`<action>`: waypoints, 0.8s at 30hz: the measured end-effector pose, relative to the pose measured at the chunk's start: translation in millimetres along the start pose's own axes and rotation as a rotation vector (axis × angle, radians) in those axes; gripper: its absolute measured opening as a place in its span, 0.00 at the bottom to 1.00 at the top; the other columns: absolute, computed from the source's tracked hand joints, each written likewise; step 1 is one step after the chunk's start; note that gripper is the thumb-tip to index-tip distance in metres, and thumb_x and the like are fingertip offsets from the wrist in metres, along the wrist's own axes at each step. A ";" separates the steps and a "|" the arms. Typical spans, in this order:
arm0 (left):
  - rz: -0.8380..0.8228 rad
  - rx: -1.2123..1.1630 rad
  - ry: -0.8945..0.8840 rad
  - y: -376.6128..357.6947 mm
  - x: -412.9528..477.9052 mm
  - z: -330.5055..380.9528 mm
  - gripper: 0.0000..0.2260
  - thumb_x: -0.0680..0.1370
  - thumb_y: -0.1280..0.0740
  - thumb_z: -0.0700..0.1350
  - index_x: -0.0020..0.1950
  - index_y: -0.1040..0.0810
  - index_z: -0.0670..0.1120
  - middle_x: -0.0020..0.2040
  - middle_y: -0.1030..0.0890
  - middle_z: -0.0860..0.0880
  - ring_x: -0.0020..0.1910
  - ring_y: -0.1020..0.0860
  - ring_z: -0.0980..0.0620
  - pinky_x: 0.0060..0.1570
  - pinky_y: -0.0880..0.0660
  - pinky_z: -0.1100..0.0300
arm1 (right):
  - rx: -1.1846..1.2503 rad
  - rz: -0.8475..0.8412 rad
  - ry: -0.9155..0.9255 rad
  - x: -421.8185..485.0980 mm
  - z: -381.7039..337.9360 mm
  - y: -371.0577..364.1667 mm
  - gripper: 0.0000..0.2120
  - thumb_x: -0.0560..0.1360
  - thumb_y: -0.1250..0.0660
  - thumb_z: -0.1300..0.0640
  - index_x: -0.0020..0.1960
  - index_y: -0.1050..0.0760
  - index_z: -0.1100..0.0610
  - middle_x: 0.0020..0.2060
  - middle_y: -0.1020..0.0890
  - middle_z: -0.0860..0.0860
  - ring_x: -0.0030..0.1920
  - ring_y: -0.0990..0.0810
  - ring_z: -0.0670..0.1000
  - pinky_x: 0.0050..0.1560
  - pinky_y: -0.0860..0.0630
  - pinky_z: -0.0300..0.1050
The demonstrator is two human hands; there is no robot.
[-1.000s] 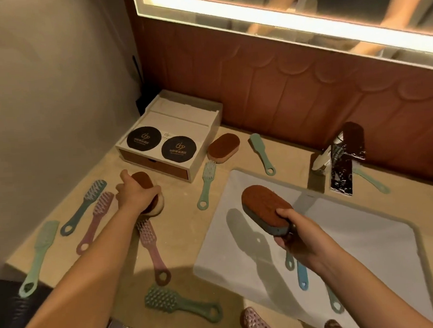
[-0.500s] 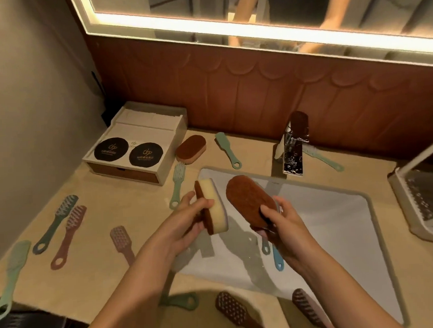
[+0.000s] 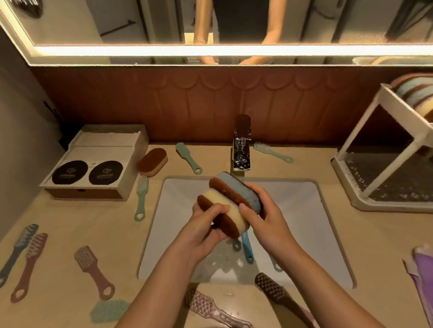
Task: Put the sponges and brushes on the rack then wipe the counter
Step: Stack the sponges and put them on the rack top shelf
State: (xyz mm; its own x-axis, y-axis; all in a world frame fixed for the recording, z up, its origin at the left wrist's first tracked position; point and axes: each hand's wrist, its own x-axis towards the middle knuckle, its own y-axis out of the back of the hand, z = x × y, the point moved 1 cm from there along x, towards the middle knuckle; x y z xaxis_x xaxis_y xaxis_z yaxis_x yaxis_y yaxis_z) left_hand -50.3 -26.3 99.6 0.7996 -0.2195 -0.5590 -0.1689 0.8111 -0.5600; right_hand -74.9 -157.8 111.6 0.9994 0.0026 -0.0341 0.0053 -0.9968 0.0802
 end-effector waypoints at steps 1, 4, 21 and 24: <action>-0.007 -0.019 0.003 -2.9 0.1 -0.8 0.26 0.75 0.37 0.33 0.70 0.38 0.49 0.60 0.28 0.38 0.55 0.25 0.40 0.41 0.23 0.45 | -0.007 0.007 0.010 0.2 -0.1 2.8 0.18 0.77 0.37 0.61 0.65 0.32 0.50 0.54 0.23 0.43 0.49 0.23 0.32 0.46 0.25 0.28; -0.025 -0.032 -0.005 -14.7 -1.3 -3.0 0.26 0.75 0.37 0.33 0.70 0.37 0.49 0.60 0.28 0.38 0.55 0.26 0.40 0.43 0.24 0.45 | -0.016 0.029 0.043 -0.7 -0.6 14.2 0.17 0.77 0.37 0.61 0.64 0.31 0.49 0.54 0.23 0.44 0.50 0.24 0.32 0.47 0.25 0.28; -0.120 0.106 -0.152 -36.7 -2.3 -4.3 0.23 0.75 0.42 0.29 0.65 0.35 0.50 0.56 0.25 0.41 0.53 0.25 0.43 0.52 0.25 0.47 | -0.059 0.066 0.134 -1.4 -6.6 31.5 0.13 0.78 0.39 0.61 0.60 0.29 0.48 0.53 0.22 0.41 0.52 0.23 0.34 0.48 0.26 0.28; -0.167 -0.024 -0.150 -32.4 1.0 -2.3 0.27 0.71 0.35 0.35 0.69 0.37 0.46 0.60 0.26 0.38 0.57 0.25 0.40 0.51 0.23 0.45 | -0.085 0.042 0.150 -0.6 -9.8 30.7 0.13 0.78 0.38 0.61 0.60 0.28 0.47 0.53 0.22 0.41 0.53 0.23 0.36 0.49 0.25 0.29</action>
State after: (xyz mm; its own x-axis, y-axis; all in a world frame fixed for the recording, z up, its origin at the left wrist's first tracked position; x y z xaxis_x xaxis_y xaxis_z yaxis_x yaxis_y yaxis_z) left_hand -45.4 -54.0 115.8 0.8940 -0.2652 -0.3612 -0.0393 0.7565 -0.6528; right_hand -75.0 -187.6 123.9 0.9926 -0.0207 0.1200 -0.0402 -0.9860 0.1621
